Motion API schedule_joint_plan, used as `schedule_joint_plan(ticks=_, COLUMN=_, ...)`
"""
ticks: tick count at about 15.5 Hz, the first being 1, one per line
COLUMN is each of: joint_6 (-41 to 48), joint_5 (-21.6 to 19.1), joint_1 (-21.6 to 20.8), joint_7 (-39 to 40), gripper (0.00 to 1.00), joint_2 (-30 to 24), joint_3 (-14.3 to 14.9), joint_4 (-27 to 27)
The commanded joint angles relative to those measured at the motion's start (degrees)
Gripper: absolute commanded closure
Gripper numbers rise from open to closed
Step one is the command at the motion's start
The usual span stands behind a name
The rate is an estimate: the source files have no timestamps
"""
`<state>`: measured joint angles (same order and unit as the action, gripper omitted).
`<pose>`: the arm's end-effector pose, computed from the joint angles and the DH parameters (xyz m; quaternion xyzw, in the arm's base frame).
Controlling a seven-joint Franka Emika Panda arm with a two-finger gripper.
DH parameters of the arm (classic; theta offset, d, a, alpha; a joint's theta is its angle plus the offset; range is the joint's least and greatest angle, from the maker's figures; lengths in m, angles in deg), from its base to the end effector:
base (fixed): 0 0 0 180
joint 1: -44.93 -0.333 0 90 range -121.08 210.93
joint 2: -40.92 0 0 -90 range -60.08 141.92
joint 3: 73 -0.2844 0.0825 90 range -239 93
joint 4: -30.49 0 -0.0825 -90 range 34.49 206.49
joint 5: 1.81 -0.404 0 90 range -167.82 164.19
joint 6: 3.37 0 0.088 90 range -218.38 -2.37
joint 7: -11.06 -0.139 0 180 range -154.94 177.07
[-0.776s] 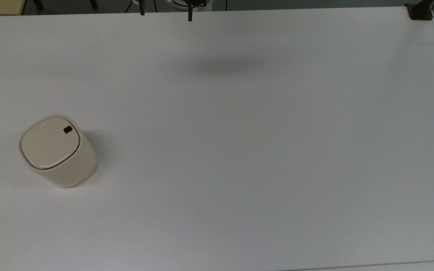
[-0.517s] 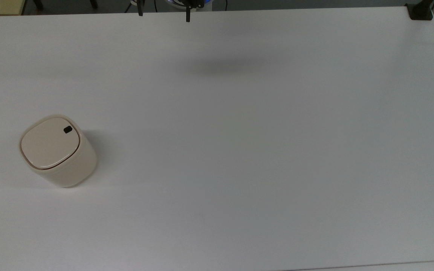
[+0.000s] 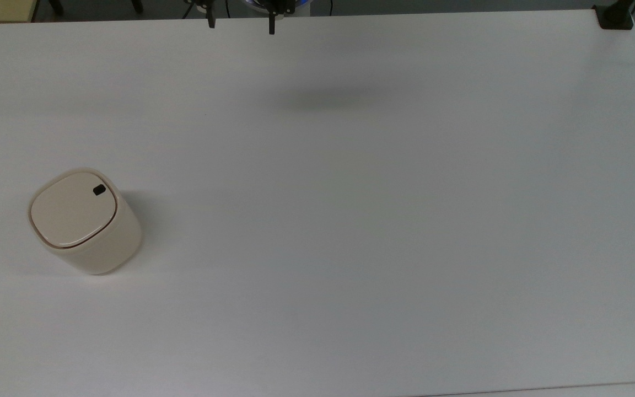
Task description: Open the trash bin
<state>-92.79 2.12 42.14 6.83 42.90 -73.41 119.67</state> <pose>0.5812 0.0228 0.5474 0.9993 -0.0088 -0.0129 0.0351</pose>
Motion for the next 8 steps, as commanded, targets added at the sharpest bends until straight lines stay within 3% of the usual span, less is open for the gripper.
schedule_joint_plan(ticks=1, joint_6=-0.5, joint_5=-2.0, joint_1=0.1, joint_7=2.5, gripper=0.96, joint_2=-0.7, joint_3=0.5, joint_4=1.2)
schedule_joint_plan(ticks=2, joint_6=-0.7, joint_5=-2.0, joint_1=0.1, joint_7=2.9, gripper=1.00, joint_2=-0.5, joint_3=0.6, joint_4=1.1)
schedule_joint_plan(ticks=8, joint_6=-1.7, joint_5=-1.3, joint_1=0.9, joint_7=3.5, gripper=1.00, joint_2=0.6, joint_3=0.6, joint_4=0.0)
